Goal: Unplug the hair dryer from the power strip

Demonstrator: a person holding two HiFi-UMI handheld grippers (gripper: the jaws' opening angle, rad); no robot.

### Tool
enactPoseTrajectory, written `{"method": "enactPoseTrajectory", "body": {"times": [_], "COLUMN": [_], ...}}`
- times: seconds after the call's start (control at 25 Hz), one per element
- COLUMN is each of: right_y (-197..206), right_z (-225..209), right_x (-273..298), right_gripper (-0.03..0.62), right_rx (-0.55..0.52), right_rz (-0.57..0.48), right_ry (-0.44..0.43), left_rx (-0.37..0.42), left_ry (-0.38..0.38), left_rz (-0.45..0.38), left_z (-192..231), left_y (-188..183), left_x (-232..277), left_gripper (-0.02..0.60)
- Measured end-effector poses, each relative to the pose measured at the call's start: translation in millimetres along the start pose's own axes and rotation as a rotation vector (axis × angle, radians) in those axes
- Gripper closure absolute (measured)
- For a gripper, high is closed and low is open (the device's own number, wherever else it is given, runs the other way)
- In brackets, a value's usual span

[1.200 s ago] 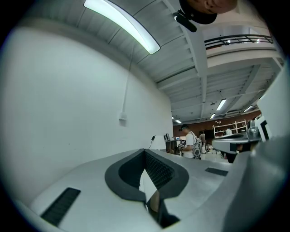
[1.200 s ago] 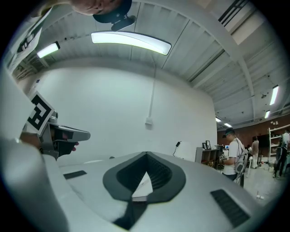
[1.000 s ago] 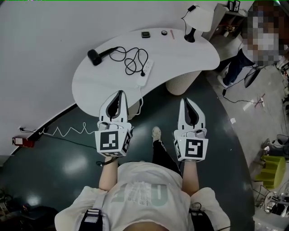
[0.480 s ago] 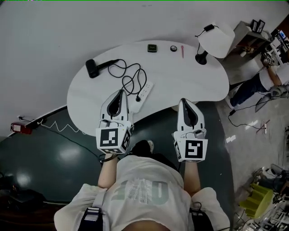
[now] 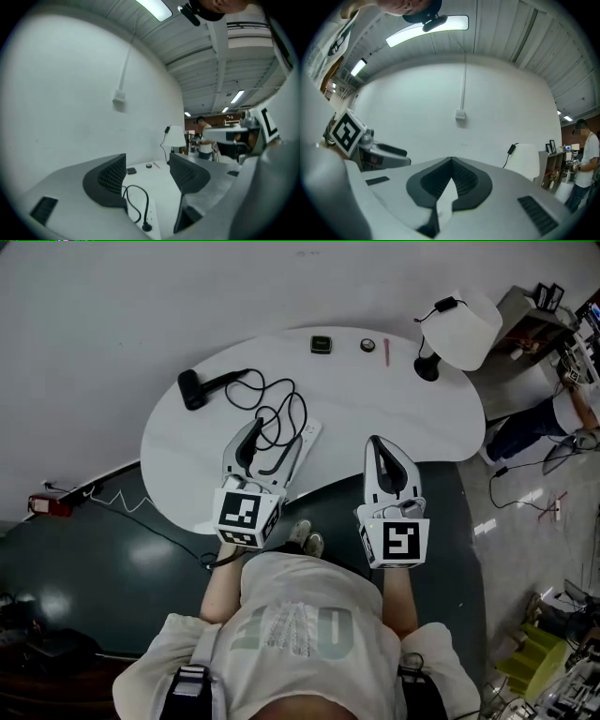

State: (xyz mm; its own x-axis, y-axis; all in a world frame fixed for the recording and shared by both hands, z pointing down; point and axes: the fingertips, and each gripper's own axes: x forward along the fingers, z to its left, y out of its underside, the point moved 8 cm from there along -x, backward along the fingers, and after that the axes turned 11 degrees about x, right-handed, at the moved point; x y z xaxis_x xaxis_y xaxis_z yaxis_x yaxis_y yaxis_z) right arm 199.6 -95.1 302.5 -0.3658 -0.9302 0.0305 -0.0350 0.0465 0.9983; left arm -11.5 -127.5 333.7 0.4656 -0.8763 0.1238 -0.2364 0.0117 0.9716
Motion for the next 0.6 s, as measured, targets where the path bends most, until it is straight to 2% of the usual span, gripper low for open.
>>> {"method": "enactPoseTrajectory", "body": {"times": [0.04,0.12,0.24,0.32,0.48,0.6], "right_y": [1.7,6.4,16.0,22.4,38.2,48.9], "right_z": [0.7,2.6,6.4,8.2,12.2,15.5], "right_x": [3.3,8.1,12.3,14.9,17.9,23.4], "right_gripper": [0.591,0.591,0.591,0.591,0.591,0.591], "right_rx": [0.001,0.002,0.001,0.0,0.024,0.023], "right_rz": [0.007,0.027,0.068,0.096,0.155,0.19], "right_ry": [-0.007,-0.024,-0.052,-0.061,-0.061,-0.084], "left_rx": [0.024,0.045,0.017,0.018,0.042,0.078], "left_ry": [0.03,0.076,0.138,0.16,0.172,0.15], "left_rz": [0.047,0.187,0.428,0.548,0.709,0.785], "left_z": [-5.2,-17.7,-35.0,-42.7,-51.6,-53.4], "left_y": [15.8,60.8,130.1,160.4,196.8,214.2], "left_x": [5.8,14.2,21.6,25.1,27.1,30.8], "left_gripper": [0.307,0.307,0.259,0.242,0.242,0.244]}}
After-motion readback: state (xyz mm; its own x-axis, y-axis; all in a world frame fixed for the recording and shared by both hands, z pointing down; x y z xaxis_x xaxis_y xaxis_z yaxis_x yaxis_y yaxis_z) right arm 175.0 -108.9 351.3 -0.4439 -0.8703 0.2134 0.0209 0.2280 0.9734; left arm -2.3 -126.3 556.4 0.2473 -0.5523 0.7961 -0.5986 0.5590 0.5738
